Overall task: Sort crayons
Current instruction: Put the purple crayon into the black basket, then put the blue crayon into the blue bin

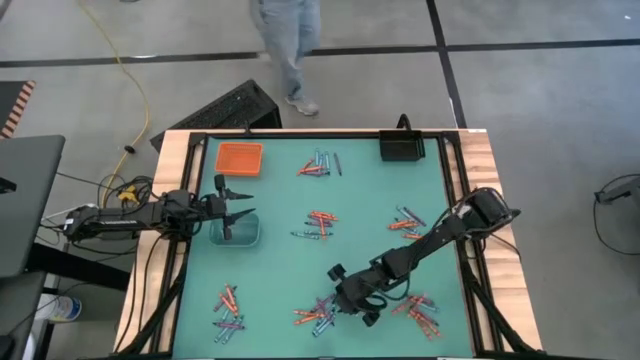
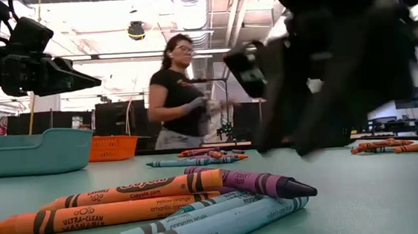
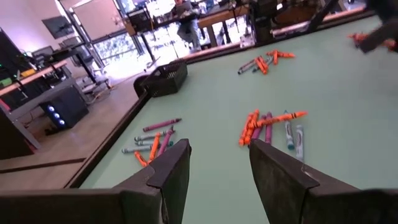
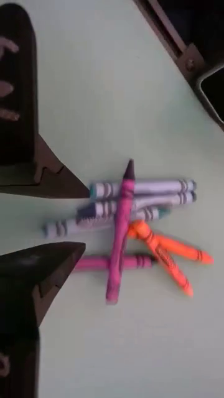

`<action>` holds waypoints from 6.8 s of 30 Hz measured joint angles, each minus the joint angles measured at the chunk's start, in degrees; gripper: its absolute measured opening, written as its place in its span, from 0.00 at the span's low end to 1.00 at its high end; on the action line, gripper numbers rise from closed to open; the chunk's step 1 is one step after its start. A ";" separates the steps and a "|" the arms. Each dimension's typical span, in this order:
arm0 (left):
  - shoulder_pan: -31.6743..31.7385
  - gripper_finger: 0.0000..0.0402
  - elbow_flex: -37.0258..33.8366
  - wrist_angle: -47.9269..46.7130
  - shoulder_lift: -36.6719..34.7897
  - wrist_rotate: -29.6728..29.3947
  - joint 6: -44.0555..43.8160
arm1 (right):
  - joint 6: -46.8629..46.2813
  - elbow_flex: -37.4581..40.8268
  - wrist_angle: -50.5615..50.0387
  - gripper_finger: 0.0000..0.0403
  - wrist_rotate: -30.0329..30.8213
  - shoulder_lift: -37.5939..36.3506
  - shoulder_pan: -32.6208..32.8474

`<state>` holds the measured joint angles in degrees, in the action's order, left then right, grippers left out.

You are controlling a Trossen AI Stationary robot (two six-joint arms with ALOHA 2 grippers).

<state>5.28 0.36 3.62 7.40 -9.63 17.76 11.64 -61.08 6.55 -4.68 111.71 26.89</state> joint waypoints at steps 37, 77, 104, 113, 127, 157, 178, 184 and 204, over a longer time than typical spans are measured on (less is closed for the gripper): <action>-0.02 0.39 0.02 -0.35 1.62 0.20 -0.01 | -3.75 -1.64 -8.83 0.01 1.73 1.72 -1.55; -0.02 0.39 0.02 -0.33 1.62 0.20 0.00 | -12.50 -1.30 -22.05 0.38 -1.53 -3.40 -1.03; -0.02 0.39 0.00 -0.33 1.60 0.21 0.00 | -20.35 -1.52 -20.93 0.41 12.47 -3.37 -11.83; -0.01 0.39 0.01 -0.36 1.60 0.20 0.00 | -22.21 -1.68 -23.09 0.39 7.38 -1.33 -16.68; -0.01 0.39 0.01 -0.33 1.60 0.21 0.00 | -21.90 -1.64 -24.91 0.02 6.99 -1.17 -16.22; 0.00 0.39 0.01 -0.33 1.60 0.20 0.00 | 4.20 -6.90 -53.66 0.00 13.85 -27.04 -49.70; 0.00 0.39 0.02 0.24 1.60 0.22 -0.02 | 24.43 -6.95 -49.08 0.01 9.54 -17.97 -82.25; -0.01 0.39 0.01 0.12 1.60 0.22 -4.53 | 23.72 -6.93 -49.18 0.06 9.17 -12.39 -83.30; -2.04 0.39 4.05 5.47 5.08 20.22 -17.13 | 10.33 -6.97 -48.50 0.50 3.77 -27.06 -77.95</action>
<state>3.24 4.41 9.08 12.48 10.59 0.63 21.97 -68.05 -41.95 -0.91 84.65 -51.06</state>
